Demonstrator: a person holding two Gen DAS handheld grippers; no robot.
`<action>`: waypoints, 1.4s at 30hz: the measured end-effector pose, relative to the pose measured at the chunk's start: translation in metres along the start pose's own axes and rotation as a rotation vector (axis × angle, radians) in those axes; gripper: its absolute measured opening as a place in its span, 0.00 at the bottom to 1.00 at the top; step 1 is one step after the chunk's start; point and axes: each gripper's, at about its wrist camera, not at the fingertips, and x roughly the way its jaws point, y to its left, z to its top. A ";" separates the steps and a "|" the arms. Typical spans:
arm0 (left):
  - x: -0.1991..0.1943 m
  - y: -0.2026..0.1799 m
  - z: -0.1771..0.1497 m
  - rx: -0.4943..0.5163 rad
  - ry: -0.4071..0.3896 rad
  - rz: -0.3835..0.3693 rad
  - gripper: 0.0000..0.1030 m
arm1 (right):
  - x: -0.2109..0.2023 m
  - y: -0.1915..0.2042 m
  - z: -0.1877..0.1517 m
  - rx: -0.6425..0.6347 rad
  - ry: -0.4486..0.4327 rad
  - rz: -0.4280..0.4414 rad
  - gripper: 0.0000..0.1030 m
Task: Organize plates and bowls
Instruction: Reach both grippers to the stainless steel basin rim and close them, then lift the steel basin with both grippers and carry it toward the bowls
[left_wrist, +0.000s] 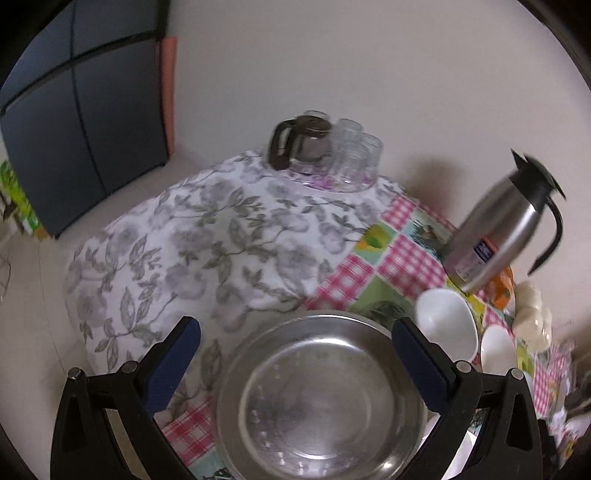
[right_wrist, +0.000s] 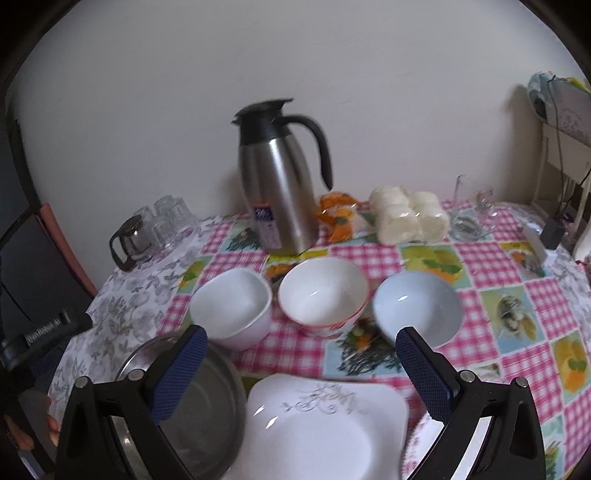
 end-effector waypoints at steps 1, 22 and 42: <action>0.000 0.005 0.002 -0.009 0.000 0.001 1.00 | 0.004 0.004 -0.003 0.000 0.012 0.010 1.00; 0.062 0.064 -0.010 -0.055 0.213 0.023 0.88 | 0.075 0.049 -0.059 -0.018 0.272 0.141 0.79; 0.110 0.062 -0.039 -0.082 0.383 0.016 0.28 | 0.090 0.042 -0.073 0.000 0.334 0.175 0.15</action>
